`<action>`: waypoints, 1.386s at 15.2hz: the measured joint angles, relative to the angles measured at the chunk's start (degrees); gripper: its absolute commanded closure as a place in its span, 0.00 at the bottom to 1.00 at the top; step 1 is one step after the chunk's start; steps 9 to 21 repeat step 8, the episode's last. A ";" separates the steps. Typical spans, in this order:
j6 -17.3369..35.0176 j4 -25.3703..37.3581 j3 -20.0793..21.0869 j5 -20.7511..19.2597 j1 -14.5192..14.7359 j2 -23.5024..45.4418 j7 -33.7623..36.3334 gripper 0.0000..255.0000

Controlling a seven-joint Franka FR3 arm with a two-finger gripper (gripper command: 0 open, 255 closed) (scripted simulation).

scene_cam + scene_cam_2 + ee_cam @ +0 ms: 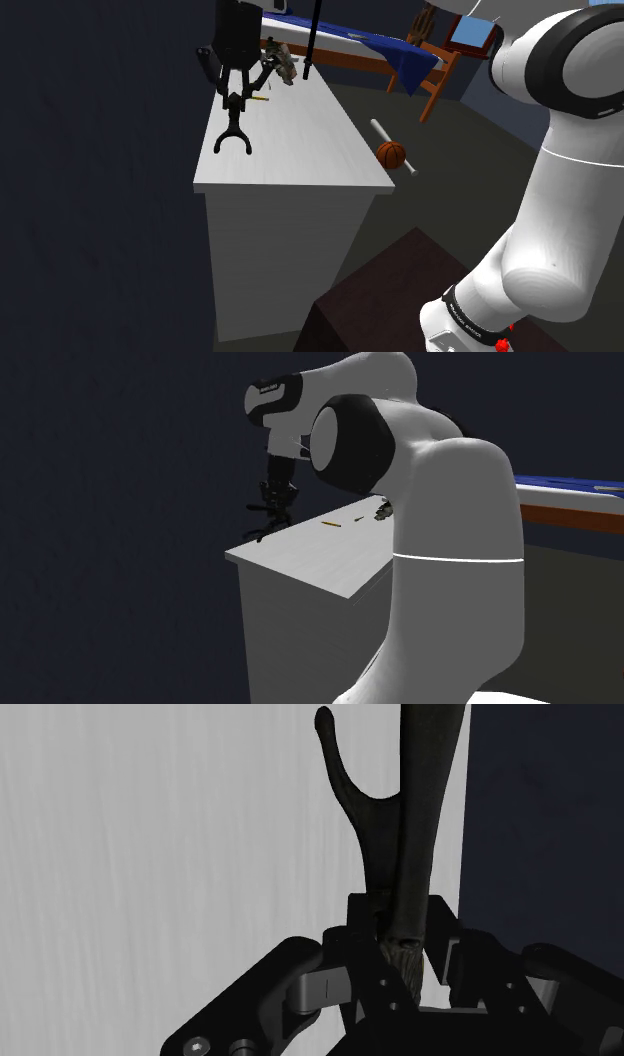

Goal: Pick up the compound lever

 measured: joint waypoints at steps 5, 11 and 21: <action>-4.46 6.23 0.11 -0.68 0.89 1.77 0.97 1.00; -6.99 9.72 0.14 -1.04 1.36 2.74 1.39 1.00; -6.99 9.72 0.14 -1.04 1.36 2.74 1.39 1.00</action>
